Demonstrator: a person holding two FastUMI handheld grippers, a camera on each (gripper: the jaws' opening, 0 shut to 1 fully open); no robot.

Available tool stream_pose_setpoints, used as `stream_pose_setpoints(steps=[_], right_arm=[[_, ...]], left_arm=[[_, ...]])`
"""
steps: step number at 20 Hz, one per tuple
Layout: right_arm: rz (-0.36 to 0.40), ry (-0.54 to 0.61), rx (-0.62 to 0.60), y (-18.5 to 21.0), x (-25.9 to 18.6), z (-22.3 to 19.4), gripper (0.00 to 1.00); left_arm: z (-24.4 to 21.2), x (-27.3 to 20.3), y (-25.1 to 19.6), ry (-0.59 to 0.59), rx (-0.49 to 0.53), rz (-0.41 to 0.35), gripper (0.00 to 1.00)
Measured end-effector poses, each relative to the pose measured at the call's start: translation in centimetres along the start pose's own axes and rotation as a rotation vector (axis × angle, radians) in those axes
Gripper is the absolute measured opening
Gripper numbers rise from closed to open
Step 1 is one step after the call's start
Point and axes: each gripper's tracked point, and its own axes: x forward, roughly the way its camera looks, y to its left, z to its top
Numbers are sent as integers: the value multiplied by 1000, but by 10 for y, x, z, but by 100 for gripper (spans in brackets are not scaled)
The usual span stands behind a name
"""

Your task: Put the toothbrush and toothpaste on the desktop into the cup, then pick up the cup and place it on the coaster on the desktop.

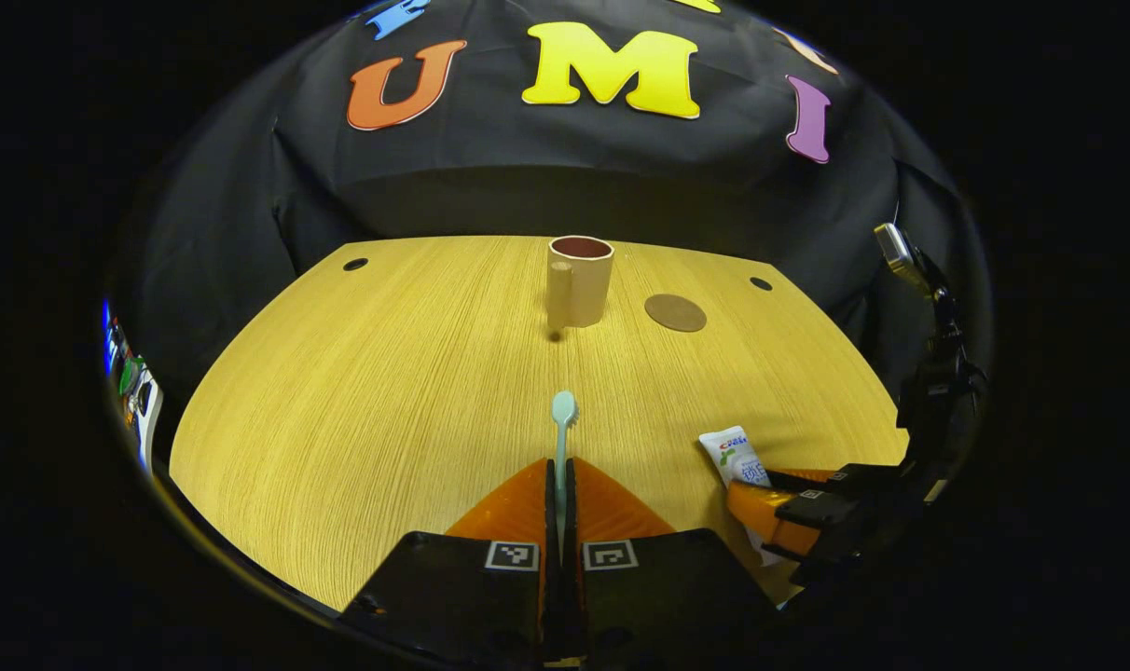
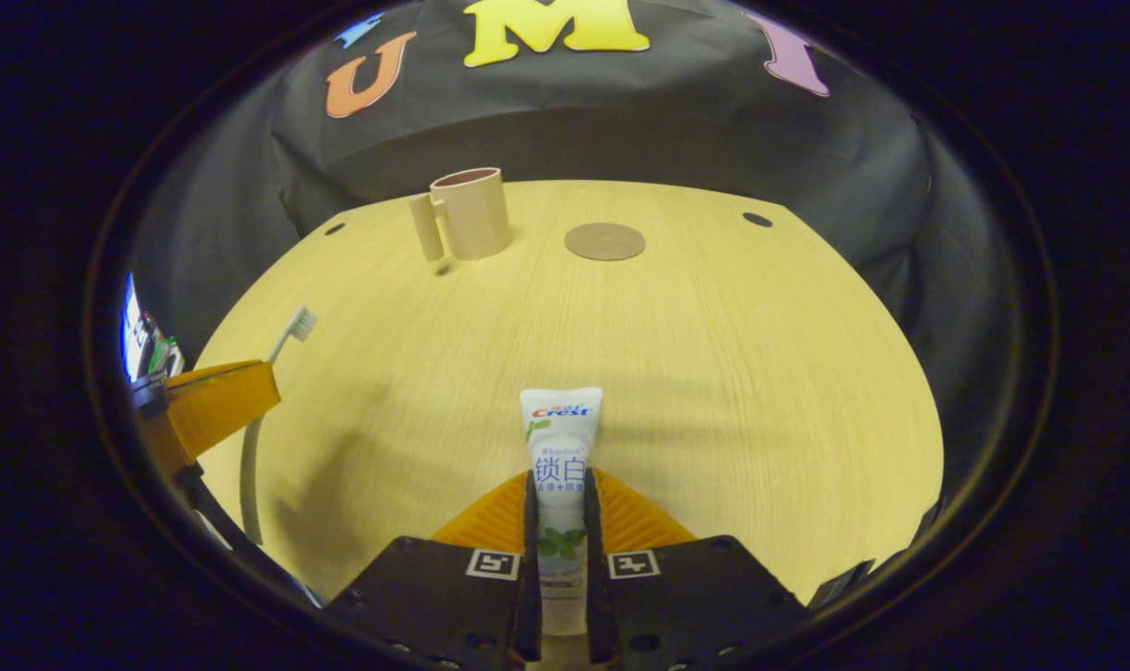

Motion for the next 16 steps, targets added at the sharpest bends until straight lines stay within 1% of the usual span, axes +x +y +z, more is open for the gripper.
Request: stream_pose_setpoints(steps=[2,3,4,7,11,16], right_arm=[[15,-24,6,-2,-9,9,10],[22,-36,6,-2,-15,15,12],[27,-46,2,-4,-21,20,10],[25,-79,-8,-11,-36,38,10],[7,-131,1,-29,-59,70,10],[-7,-204,-12,-48,-82,112,10]], left_arm=[[10,-3,0,-20,-7,-6,3],[16,-2,-1,-34,-11,-10,3],[25,-4,-1,-51,-14,-11,3],[58,-4,1,-113,-16,-12,3],[128,5,-3,-242,-33,-20,4],[204,32,-13,-393,-48,-36,3]])
